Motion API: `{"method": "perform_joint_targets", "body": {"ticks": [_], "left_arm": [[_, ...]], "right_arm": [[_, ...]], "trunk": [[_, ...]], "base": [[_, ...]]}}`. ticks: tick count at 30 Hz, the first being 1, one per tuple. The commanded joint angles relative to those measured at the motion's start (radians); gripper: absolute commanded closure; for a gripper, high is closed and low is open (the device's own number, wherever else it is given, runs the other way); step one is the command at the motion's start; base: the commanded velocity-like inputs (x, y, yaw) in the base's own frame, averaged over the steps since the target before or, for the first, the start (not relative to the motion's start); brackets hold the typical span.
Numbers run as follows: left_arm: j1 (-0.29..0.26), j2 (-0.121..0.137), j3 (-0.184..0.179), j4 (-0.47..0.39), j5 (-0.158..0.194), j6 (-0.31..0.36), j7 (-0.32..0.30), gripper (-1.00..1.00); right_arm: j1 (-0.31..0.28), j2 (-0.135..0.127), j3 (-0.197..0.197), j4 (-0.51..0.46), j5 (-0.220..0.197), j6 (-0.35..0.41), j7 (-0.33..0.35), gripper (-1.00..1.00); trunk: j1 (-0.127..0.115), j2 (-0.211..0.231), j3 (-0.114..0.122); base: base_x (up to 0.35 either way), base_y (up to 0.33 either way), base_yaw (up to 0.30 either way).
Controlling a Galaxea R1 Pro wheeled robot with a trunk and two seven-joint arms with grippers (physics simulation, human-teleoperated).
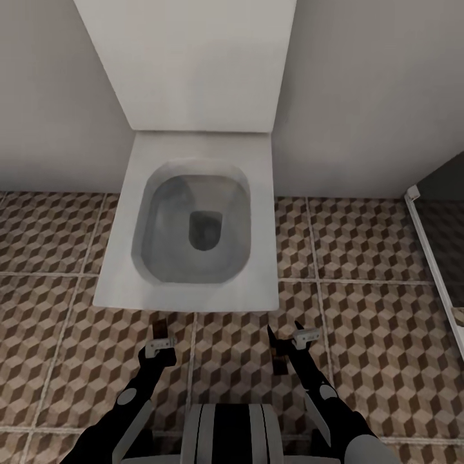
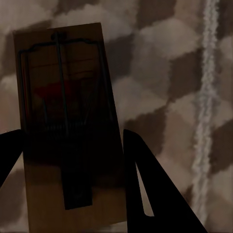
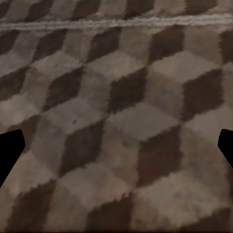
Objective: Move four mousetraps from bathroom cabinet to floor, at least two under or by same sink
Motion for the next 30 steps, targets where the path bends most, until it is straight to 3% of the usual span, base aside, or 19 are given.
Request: {"method": "perform_joint_targets", "body": {"ticks": [1,30], "left_arm": [[-0.001,0.002,-0.008,0.000,0.006,-0.005,0.011,1.00],[-0.001,0.002,-0.008,0.001,0.006,-0.005,0.011,1.00]], "right_arm": [[0.000,0.000,0.000,0.001,-0.004,-0.003,0.005,-1.00],[0.000,0.000,0.000,0.002,-0.002,-0.003,0.005,-1.00]], "trunk": [[0.000,0.000,-0.002],[0.000,0.000,-0.019]], "base": [[0.000,0.000,0.000],[0.000,0.000,0.001]]}}
